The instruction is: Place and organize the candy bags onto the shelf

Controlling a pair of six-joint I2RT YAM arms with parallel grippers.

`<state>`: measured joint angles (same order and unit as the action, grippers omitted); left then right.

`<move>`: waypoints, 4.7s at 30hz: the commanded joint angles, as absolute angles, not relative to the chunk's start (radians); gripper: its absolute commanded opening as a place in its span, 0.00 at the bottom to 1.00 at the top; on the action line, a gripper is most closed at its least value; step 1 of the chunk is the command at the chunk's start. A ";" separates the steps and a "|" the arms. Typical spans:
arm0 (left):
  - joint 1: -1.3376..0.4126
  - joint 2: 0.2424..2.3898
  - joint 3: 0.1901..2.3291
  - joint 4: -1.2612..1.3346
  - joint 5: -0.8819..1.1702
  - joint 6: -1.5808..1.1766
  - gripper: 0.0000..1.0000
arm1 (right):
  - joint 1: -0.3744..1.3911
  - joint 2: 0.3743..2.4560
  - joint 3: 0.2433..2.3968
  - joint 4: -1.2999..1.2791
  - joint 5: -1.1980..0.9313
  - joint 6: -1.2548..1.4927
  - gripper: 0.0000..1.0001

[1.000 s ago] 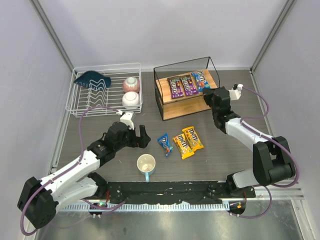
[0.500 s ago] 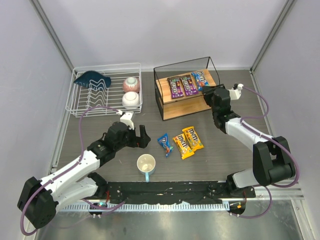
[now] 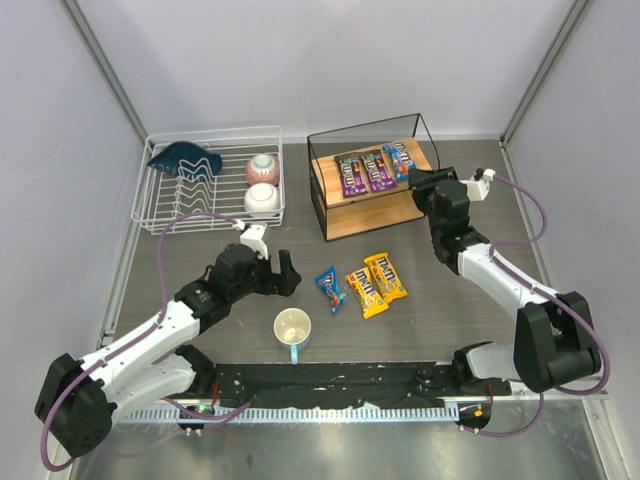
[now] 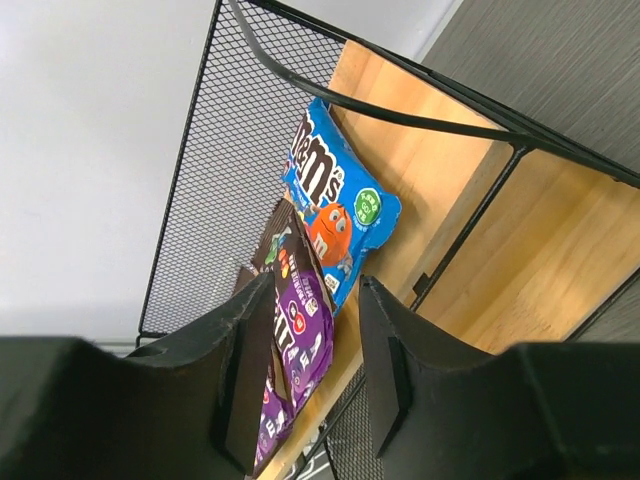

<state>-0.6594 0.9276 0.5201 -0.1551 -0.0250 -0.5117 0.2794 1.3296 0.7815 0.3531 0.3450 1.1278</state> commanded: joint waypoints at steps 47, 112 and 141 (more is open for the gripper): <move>-0.664 0.905 0.554 -0.156 -0.034 -0.505 1.00 | 0.552 0.609 0.140 -0.227 0.229 1.359 0.49; -0.664 0.908 0.571 -0.166 -0.018 -0.511 1.00 | 0.552 0.816 0.086 0.627 0.265 1.075 0.01; -0.664 0.913 0.551 -0.150 -0.023 -0.506 1.00 | 0.551 1.478 0.377 1.120 0.271 1.060 0.01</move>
